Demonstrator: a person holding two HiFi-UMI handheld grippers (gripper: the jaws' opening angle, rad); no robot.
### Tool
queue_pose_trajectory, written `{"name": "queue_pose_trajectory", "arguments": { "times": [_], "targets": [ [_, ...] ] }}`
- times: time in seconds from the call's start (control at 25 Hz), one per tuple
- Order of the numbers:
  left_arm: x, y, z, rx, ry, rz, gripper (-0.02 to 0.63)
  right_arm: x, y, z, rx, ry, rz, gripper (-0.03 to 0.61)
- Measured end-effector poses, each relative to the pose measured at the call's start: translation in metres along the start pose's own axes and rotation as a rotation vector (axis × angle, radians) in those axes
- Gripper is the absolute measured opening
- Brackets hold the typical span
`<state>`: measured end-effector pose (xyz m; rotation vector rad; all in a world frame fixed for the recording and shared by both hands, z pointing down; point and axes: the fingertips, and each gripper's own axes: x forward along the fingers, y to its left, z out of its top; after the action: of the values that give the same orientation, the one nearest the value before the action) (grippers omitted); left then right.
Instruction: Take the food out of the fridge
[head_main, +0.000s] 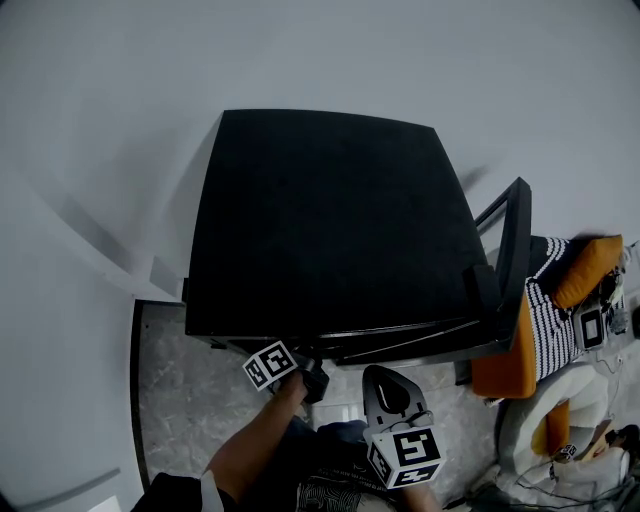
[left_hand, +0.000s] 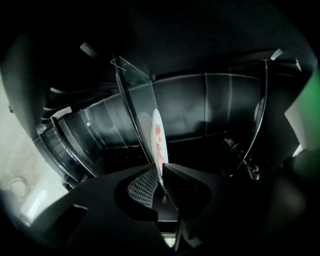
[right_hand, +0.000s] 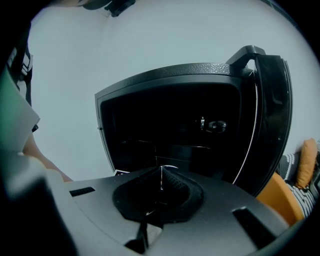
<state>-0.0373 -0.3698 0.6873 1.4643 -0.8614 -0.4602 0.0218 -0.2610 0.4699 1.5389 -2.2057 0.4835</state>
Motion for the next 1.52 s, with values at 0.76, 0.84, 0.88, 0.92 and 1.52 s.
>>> {"name": "queue_pose_trajectory", "arguments": {
  "times": [0.76,0.84,0.88,0.92,1.52],
  "targets": [
    [-0.03,-0.013,-0.017,-0.054,0.001,-0.03,0.025,-0.02,0.005,-0.001,0.024,-0.013,0.012,0.023],
    [-0.036,-0.018,-0.02,-0.053,-0.001,-0.039,0.025,-0.024,0.007,-0.001,0.023,-0.016,0.016,0.023],
    [-0.039,-0.021,-0.022,-0.052,-0.003,-0.044,0.025,-0.026,0.007,-0.001,0.022,-0.017,0.019,0.023],
    [-0.042,-0.024,-0.023,-0.051,-0.006,-0.049,0.025,-0.028,0.008,-0.001,0.022,-0.02,0.021,0.023],
    [-0.105,-0.092,-0.058,-0.022,-0.079,-0.132,0.023,-0.071,0.015,-0.012,0.037,-0.068,0.078,0.023]
  ]
}}
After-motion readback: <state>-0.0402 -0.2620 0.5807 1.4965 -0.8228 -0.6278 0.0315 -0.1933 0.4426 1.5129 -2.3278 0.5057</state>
